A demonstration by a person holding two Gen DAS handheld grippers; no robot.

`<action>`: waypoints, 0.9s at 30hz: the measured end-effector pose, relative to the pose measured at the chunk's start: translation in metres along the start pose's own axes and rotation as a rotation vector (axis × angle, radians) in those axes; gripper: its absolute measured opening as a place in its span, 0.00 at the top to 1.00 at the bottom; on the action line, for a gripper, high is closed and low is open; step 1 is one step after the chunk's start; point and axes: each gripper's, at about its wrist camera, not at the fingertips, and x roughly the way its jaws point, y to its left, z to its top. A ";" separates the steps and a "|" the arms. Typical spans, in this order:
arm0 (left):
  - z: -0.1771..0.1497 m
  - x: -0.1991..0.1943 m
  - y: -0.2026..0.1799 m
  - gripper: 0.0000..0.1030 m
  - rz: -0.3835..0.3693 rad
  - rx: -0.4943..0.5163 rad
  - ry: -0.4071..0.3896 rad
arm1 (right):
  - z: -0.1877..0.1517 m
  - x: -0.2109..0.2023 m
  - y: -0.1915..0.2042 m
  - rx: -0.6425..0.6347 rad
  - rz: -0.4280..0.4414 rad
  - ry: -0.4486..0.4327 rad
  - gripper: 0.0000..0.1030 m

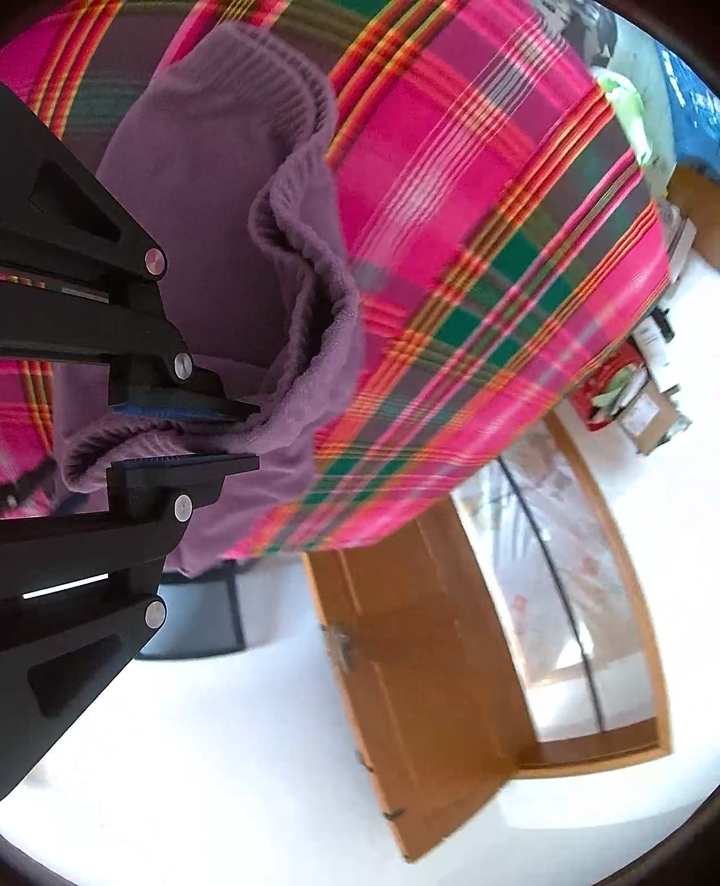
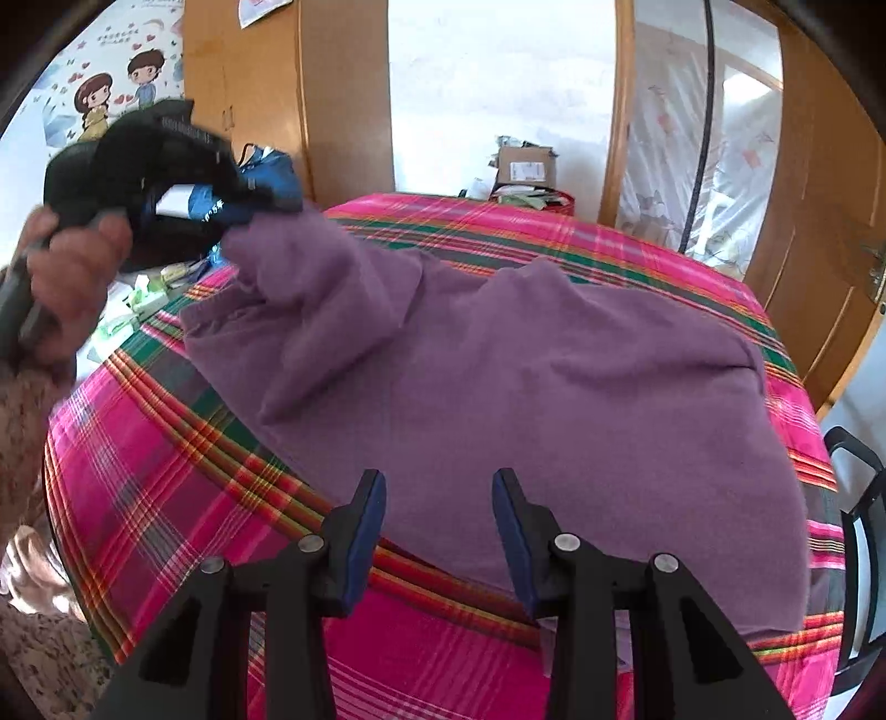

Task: Fold clothes

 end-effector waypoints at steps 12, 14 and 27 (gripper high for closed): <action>0.027 -0.042 0.032 0.90 0.038 -0.069 -0.122 | -0.001 0.019 0.017 -0.074 0.037 0.051 0.61; 0.030 -0.049 0.037 0.90 0.029 -0.087 -0.136 | -0.003 0.021 0.021 -0.093 0.044 0.056 0.61; 0.031 -0.070 0.043 0.90 0.035 -0.122 -0.173 | 0.005 0.035 0.037 -0.111 -0.017 0.018 0.61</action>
